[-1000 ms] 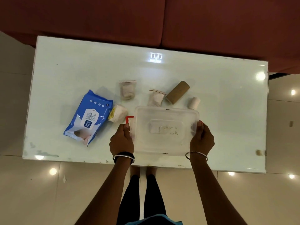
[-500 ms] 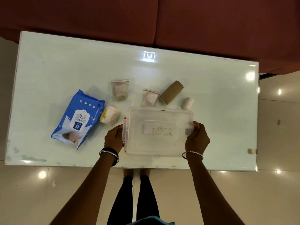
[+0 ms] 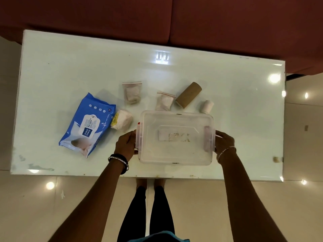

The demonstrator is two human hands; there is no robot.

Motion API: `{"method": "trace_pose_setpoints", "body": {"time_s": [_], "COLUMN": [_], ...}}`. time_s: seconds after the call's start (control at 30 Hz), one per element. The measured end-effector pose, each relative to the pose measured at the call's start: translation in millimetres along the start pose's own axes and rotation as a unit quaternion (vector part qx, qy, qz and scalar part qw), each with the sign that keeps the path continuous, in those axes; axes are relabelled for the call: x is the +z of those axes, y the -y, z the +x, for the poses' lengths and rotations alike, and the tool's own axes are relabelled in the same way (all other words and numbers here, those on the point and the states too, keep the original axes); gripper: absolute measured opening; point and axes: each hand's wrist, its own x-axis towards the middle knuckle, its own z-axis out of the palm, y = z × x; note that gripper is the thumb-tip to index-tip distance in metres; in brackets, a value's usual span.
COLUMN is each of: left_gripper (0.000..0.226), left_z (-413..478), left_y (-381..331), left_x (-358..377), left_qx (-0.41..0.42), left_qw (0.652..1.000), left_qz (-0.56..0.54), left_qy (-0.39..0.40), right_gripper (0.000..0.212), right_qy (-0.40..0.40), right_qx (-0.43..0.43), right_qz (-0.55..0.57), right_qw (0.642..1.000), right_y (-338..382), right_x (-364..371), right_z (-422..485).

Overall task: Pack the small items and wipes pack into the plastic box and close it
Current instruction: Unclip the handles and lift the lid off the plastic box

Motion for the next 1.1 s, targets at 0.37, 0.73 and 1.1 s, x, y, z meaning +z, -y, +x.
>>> {"method": "trace_pose_setpoints", "body": {"time_s": [0.37, 0.73, 1.1], "left_gripper": [0.031, 0.04, 0.042], "left_z": [3, 10, 9], "left_y": [-1, -3, -1], "left_x": [-8, -13, -6], "left_qx": [-0.009, 0.0, 0.027], "left_qw": [0.996, 0.992, 0.997], "left_qz": [-0.055, -0.038, 0.037], "left_qy": [0.069, 0.118, 0.059], "right_gripper": [0.066, 0.081, 0.078], "right_qy": [0.098, 0.079, 0.071], "right_qx": [-0.497, -0.448, -0.466], "right_qz": [-0.476, -0.643, -0.633], "right_qw": [0.719, 0.616, 0.613], "right_y": [2, -1, 21], "right_x": [127, 165, 156], "right_z": [-156, -149, -164]}}
